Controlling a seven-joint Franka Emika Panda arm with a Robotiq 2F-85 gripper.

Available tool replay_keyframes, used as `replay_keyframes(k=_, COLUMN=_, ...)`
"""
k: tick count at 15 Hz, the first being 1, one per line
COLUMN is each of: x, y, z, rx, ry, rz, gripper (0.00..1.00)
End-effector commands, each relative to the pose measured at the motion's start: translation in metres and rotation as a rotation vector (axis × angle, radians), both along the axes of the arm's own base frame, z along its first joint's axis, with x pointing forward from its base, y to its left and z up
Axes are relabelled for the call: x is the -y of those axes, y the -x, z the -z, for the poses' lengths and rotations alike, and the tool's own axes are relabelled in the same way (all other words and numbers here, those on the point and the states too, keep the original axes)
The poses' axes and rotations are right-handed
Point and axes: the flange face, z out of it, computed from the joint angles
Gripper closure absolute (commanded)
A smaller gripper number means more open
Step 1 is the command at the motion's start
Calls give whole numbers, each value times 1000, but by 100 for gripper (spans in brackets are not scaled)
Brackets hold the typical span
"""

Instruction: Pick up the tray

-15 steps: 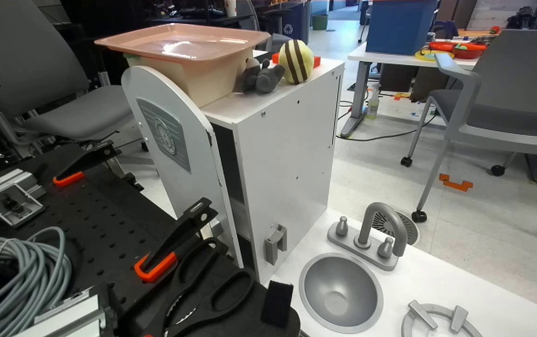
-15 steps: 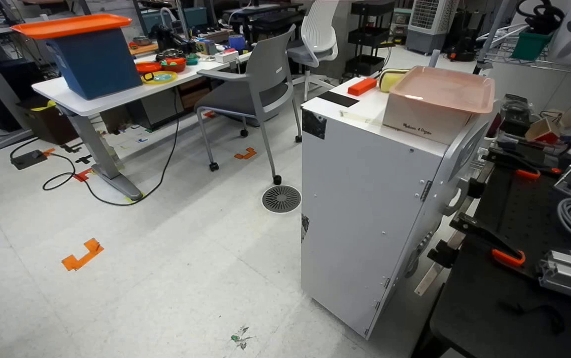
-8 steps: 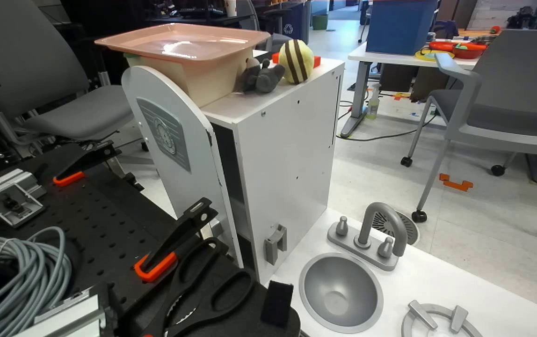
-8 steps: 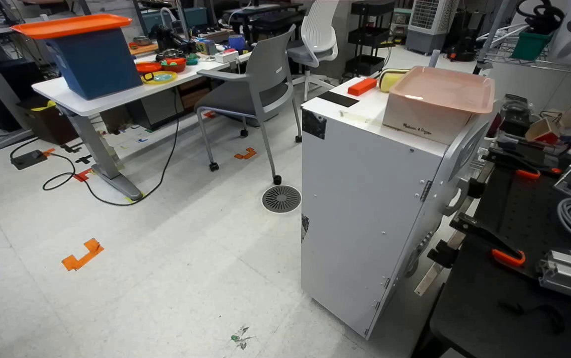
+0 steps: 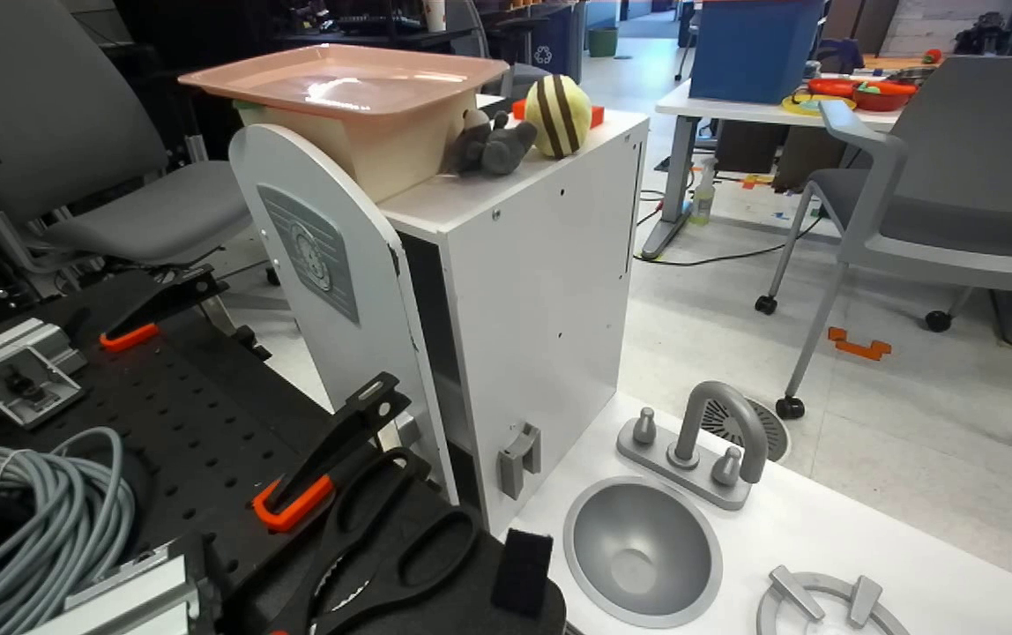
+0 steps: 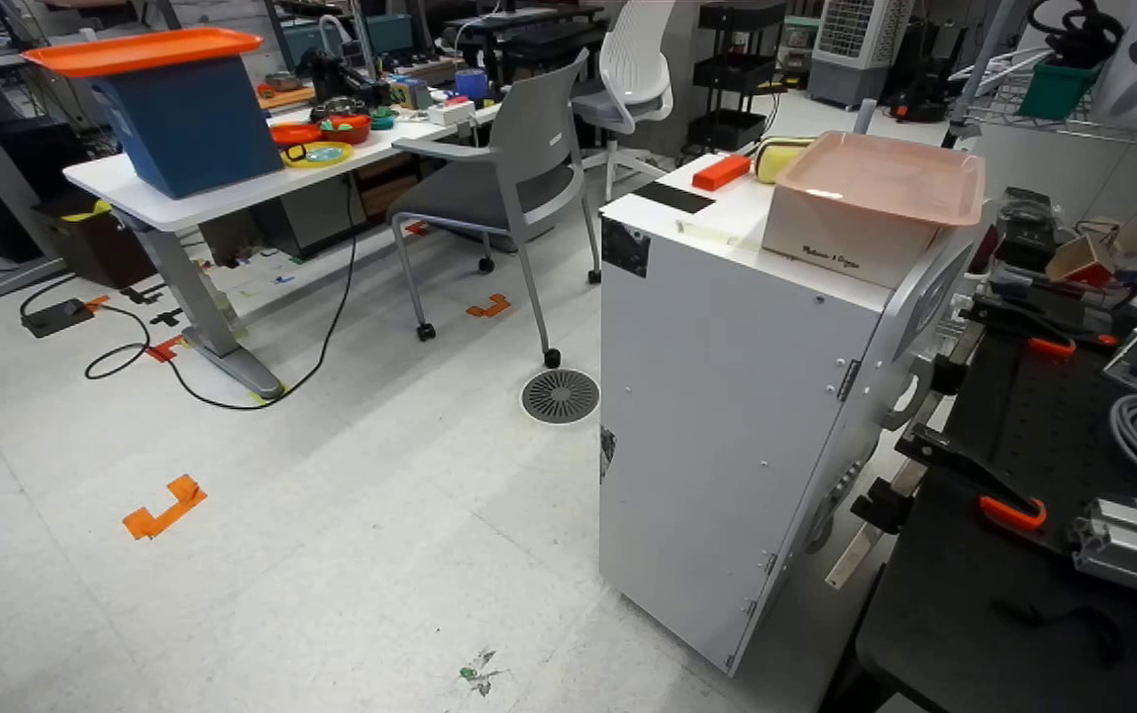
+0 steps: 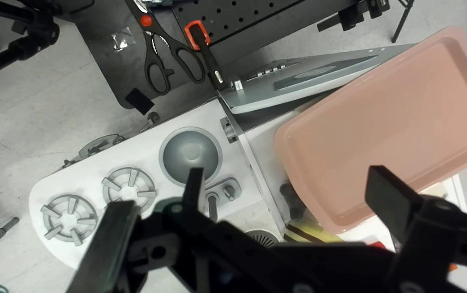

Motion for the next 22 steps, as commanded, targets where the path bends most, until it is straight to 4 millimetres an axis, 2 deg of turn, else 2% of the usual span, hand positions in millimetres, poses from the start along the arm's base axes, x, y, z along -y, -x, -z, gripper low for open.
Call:
replay_keyframes(k=1, x=3, y=-11, z=9, rx=10, ry=39, rz=71, gripper=0)
replay_keyframes(k=10, x=-4, y=-44, z=57, rx=3, ry=76, rz=127, gripper=0)
replay_keyframes(k=15, x=-19, y=-56, z=81, rx=-2, ry=81, rz=105, gripper=0)
replay_keyframes(k=22, x=-28, y=-64, z=108, rx=2, ry=90, rz=109, gripper=0)
